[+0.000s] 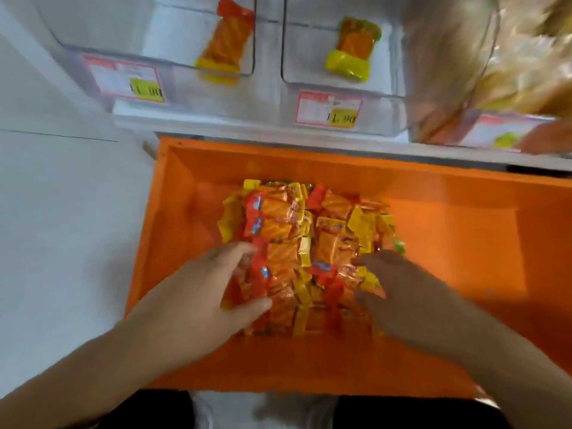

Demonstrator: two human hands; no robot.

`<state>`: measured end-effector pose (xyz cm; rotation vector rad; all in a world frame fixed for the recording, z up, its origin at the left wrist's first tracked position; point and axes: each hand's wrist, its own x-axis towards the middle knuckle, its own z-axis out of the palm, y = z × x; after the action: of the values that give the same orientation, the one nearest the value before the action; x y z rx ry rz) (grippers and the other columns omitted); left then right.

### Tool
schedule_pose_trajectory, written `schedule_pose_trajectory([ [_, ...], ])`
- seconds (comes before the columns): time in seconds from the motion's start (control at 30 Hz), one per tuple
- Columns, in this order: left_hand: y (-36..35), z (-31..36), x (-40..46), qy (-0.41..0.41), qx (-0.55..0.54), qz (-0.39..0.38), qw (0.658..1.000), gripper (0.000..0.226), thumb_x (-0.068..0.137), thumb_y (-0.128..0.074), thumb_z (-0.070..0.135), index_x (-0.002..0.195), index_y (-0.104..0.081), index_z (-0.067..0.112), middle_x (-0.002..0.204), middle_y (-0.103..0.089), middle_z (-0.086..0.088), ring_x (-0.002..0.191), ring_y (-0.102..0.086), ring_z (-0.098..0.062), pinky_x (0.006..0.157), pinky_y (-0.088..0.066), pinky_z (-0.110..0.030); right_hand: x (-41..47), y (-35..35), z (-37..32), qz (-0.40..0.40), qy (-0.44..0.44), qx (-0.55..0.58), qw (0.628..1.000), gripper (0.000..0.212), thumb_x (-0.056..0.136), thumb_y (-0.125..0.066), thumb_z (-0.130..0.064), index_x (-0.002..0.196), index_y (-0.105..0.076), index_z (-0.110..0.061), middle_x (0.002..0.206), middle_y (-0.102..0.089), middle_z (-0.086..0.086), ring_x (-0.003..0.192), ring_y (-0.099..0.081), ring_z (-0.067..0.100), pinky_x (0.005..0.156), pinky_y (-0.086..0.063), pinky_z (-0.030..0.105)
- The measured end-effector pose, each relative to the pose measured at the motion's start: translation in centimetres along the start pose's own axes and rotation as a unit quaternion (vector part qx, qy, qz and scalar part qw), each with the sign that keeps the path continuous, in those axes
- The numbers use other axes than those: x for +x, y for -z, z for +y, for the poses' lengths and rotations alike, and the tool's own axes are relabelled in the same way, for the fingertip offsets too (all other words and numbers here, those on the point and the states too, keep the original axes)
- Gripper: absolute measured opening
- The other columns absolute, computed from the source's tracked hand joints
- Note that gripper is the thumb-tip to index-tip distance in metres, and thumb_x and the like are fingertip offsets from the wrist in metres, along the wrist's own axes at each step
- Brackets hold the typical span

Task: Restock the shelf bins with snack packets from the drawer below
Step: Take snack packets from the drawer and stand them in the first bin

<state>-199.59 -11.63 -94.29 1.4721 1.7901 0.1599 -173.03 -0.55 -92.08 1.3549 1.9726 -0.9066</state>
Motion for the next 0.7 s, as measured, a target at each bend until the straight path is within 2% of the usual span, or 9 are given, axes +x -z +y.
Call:
schedule_pose_trajectory([
  [0.1,-0.6,-0.9,1.2,-0.019,0.000,0.031,0.999,0.055,0.077,-0.065,0.073,0.125,-0.044,0.058,0.112,-0.056,0.039,0.107,-0.053,0.021,0.085,-0.040,-0.003,-1.1,0.9,-0.3,0.019,0.008,-0.035,0.999,0.057,0.102,-0.049,-0.053,0.155,-0.025,-0.050,0.163,-0.023,-0.019,0.147,-0.037,0.012,0.121,-0.033,0.036],
  [0.23,-1.5,-0.8,1.2,-0.068,0.072,0.043,0.994,0.065,0.081,-0.064,0.073,0.138,-0.047,0.046,0.125,-0.056,0.028,0.105,-0.058,0.008,0.091,-0.048,-0.018,-3.7,0.7,-1.7,0.066,0.038,-0.054,0.996,0.054,0.101,-0.053,-0.054,0.152,-0.037,-0.044,0.156,-0.039,-0.013,0.142,-0.042,0.014,0.116,-0.037,0.033],
  [0.3,-1.1,0.6,0.8,-0.099,0.068,0.060,0.991,0.059,0.087,-0.068,0.063,0.138,-0.051,0.039,0.125,-0.061,0.020,0.104,-0.059,0.004,0.084,-0.044,-0.014,-4.9,1.3,-2.5,0.094,0.047,-0.066,0.992,0.046,0.102,-0.055,-0.047,0.145,-0.050,-0.033,0.145,-0.053,-0.001,0.131,-0.053,0.021,0.103,-0.046,0.034],
  [0.33,-0.9,1.6,-0.2,-0.106,0.052,0.059,0.991,0.055,0.088,-0.070,0.057,0.137,-0.054,0.036,0.123,-0.063,0.018,0.103,-0.060,0.003,0.081,-0.044,-0.012,-5.6,1.2,-2.8,0.094,0.052,-0.048,0.993,0.040,0.102,-0.056,-0.042,0.139,-0.056,-0.027,0.133,-0.062,0.001,0.119,-0.059,0.023,0.090,-0.049,0.032],
  [0.4,0.3,3.2,-1.6,-0.113,0.035,0.092,0.989,0.047,0.089,-0.073,0.051,0.131,-0.060,0.032,0.118,-0.066,0.018,0.100,-0.063,0.003,0.080,-0.048,-0.014,-6.7,1.2,-3.3,0.146,0.053,0.001,0.988,0.031,0.100,-0.058,-0.031,0.130,-0.063,-0.024,0.109,-0.069,-0.001,0.099,-0.064,0.026,0.070,-0.047,0.026],
  [0.43,0.6,3.5,-2.7,-0.114,0.030,0.099,0.988,0.044,0.090,-0.073,0.050,0.128,-0.061,0.032,0.117,-0.067,0.017,0.099,-0.063,0.003,0.081,-0.051,-0.016,-7.2,0.5,-3.6,0.164,0.050,0.018,0.985,0.030,0.097,-0.059,-0.029,0.127,-0.064,-0.025,0.111,-0.070,-0.001,0.103,-0.066,0.027,0.073,-0.049,0.026],
  [0.53,1.6,4.0,-6.0,-0.114,0.040,0.096,0.988,0.035,0.090,-0.073,0.051,0.119,-0.060,0.037,0.113,-0.066,0.018,0.096,-0.065,-0.001,0.084,-0.057,-0.028,-8.0,-2.1,-2.8,0.198,0.046,0.037,0.978,0.034,0.088,-0.059,-0.026,0.122,-0.066,-0.025,0.127,-0.068,0.003,0.120,-0.063,0.029,0.096,-0.054,0.038],
  [0.6,2.5,4.2,-7.6,-0.104,0.057,0.110,0.987,0.028,0.091,-0.072,0.047,0.114,-0.059,0.038,0.110,-0.065,0.015,0.095,-0.065,-0.004,0.086,-0.057,-0.034,-8.7,-3.2,-2.4,0.202,0.041,0.054,0.977,0.037,0.088,-0.057,-0.020,0.124,-0.065,-0.022,0.129,-0.069,0.006,0.120,-0.063,0.028,0.095,-0.054,0.036],
  [0.7,2.6,4.1,-8.3,-0.090,0.103,0.117,0.984,0.033,0.092,-0.068,0.048,0.120,-0.059,0.033,0.112,-0.063,0.010,0.096,-0.064,-0.008,0.088,-0.056,-0.038,-8.7,-4.9,-1.9,0.183,0.023,0.049,0.982,0.049,0.086,-0.062,-0.016,0.135,-0.060,-0.022,0.132,-0.068,0.008,0.123,-0.063,0.028,0.094,-0.053,0.034],
])
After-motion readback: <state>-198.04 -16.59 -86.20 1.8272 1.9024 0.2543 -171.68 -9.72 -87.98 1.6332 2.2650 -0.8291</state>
